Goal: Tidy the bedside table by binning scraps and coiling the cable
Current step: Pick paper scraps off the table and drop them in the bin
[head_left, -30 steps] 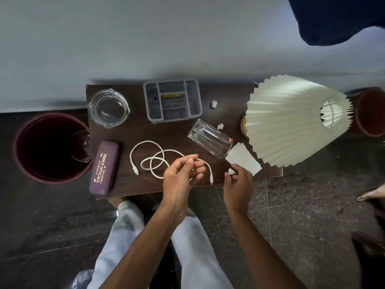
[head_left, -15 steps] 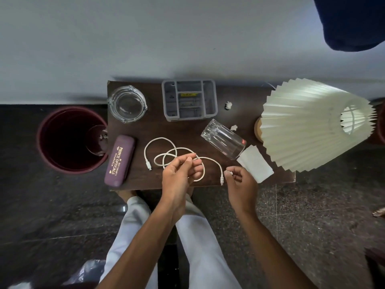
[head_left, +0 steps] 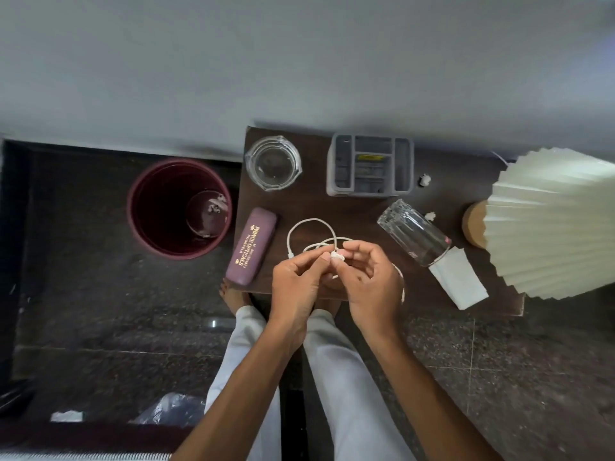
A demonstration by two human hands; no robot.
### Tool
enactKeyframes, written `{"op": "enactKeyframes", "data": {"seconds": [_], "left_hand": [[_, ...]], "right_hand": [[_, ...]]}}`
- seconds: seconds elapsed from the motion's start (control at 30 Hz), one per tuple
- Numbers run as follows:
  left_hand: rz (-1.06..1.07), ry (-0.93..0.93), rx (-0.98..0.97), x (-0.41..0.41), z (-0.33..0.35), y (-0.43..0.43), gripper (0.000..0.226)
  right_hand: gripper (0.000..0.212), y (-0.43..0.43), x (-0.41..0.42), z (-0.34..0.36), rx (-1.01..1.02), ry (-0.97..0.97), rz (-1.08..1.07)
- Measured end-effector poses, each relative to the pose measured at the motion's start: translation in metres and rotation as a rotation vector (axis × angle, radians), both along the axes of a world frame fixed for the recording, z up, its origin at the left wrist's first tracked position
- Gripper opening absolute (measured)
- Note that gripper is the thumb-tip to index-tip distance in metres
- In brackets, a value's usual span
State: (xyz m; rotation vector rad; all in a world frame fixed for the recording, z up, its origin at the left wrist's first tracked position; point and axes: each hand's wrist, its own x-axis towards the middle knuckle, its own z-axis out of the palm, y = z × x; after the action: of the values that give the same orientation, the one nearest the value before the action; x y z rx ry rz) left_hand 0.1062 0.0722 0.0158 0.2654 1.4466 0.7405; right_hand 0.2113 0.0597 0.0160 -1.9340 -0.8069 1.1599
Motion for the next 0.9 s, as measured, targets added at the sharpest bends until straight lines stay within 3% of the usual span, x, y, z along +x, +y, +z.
{"op": "enactKeyframes", "data": {"seconds": [0.23, 0.47, 0.7, 0.9], "left_hand": [[-0.02, 0.151, 0.046, -0.04, 0.001, 0.006, 0.017], [0.079, 0.173, 0.04, -0.075, -0.008, 0.017, 0.016], [0.207, 0.127, -0.033, -0.108, -0.018, 0.028, 0.007], [0.223, 0.158, -0.013, -0.142, -0.032, 0.036, 0.005]], "right_hand": [[0.03, 0.008, -0.037, -0.002, 0.056, -0.145, 0.176], [0.043, 0.019, -0.07, -0.001, 0.089, -0.072, 0.306], [0.037, 0.037, -0.102, -0.007, 0.026, 0.072, 0.279], [0.033, 0.055, -0.133, -0.015, 0.025, 0.015, 0.422]]}}
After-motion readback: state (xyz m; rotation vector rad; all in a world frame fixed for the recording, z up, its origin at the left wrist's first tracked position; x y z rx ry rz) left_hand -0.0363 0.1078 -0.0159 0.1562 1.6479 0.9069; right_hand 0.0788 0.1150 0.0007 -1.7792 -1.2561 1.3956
